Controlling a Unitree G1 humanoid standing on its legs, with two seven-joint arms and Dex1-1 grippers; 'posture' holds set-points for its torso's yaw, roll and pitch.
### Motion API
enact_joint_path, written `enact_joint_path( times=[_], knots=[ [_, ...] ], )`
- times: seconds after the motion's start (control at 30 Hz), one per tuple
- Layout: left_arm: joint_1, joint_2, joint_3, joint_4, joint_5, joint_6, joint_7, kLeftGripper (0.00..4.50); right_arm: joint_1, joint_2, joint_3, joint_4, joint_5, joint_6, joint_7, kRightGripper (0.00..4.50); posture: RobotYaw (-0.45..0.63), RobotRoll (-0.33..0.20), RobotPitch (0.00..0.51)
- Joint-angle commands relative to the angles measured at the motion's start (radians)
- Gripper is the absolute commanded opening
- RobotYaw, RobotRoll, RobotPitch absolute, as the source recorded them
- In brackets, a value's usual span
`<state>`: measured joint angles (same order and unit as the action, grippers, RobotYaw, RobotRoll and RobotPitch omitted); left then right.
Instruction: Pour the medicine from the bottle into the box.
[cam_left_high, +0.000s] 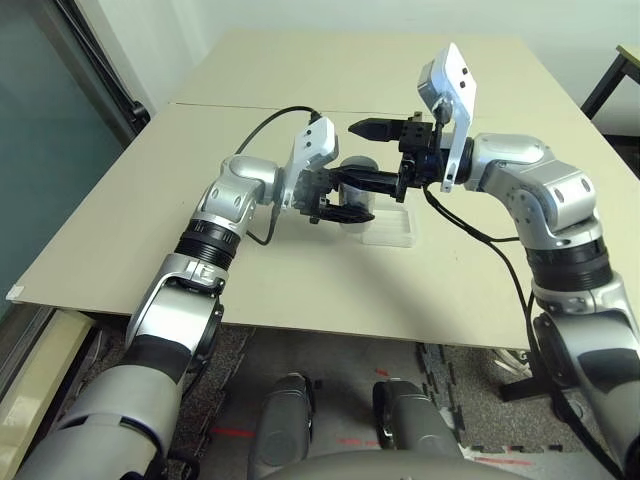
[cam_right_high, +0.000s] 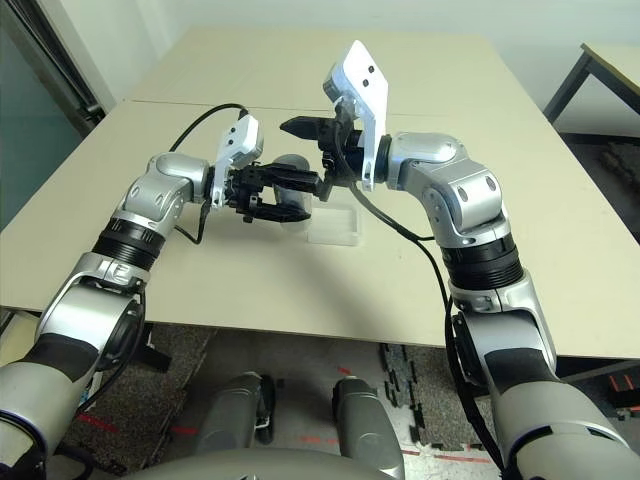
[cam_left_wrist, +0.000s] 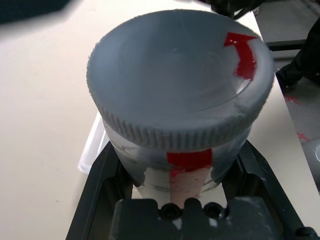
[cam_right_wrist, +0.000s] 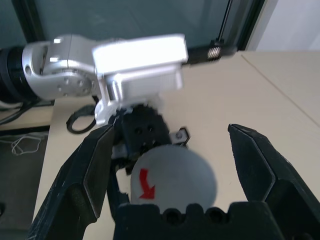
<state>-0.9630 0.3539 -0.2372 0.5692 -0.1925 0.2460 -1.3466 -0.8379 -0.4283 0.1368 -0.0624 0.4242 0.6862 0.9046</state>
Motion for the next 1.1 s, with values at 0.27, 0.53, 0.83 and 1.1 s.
enact_joint_path(
  times=[0.27, 0.53, 0.83, 1.1],
  knots=[
    [-0.014, -0.011, -0.003, 0.014, 0.012, -0.007, 0.0, 2.57, 0.017, -0.004, 0.004, -0.031, -0.007, 0.027, -0.03, 4.5, 0.03, 0.0, 0.085],
    [-0.01, -0.016, 0.0, -0.008, 0.007, 0.006, 0.001, 2.57, 0.008, 0.0, 0.0, 0.018, -0.037, -0.004, -0.062, 4.5, 0.04, 0.0, 0.084],
    [-0.004, -0.009, 0.006, -0.015, 0.005, 0.011, 0.005, 2.57, 0.015, -0.004, -0.005, 0.047, -0.047, -0.024, -0.065, 4.5, 0.04, 0.0, 0.083],
    [0.007, 0.009, 0.011, -0.006, 0.006, 0.007, 0.009, 2.57, 0.039, -0.053, -0.034, 0.028, -0.03, -0.007, -0.055, 4.5, 0.04, 0.0, 0.083]
  ],
)
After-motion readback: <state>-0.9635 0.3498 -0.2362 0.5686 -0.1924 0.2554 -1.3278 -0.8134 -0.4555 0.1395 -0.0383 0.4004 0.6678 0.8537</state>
